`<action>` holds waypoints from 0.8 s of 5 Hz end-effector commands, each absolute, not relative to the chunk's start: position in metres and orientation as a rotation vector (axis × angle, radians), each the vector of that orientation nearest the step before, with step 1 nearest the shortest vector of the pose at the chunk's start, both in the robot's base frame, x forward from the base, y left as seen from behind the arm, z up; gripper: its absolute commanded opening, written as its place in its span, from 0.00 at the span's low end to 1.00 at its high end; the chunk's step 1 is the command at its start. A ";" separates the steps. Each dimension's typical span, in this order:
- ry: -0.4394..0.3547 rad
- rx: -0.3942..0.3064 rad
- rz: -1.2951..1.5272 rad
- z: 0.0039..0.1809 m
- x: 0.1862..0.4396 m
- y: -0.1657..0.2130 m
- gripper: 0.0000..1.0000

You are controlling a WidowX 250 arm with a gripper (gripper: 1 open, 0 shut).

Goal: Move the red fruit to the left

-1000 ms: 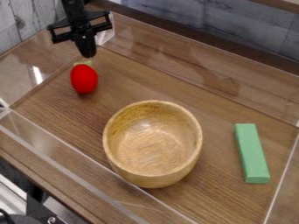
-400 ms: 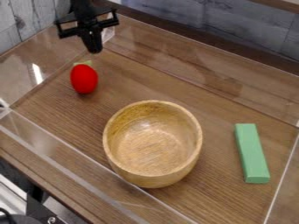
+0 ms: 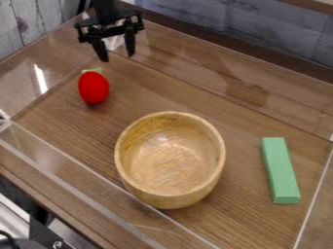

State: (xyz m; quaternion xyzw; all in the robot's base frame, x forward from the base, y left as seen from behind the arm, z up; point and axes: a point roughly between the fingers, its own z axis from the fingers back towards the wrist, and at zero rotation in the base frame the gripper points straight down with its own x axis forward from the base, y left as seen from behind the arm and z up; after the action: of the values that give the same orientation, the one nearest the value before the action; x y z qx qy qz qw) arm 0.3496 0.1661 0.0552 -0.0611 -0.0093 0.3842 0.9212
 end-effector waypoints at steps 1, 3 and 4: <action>-0.099 -0.122 0.746 0.087 0.356 0.164 1.00; -0.103 -0.136 0.744 0.101 0.354 0.149 1.00; -0.108 -0.142 0.779 0.104 0.358 0.141 1.00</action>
State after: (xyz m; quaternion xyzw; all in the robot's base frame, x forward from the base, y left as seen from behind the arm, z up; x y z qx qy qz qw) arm 0.3528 0.1410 0.0708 -0.0701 -0.0074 0.3837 0.9208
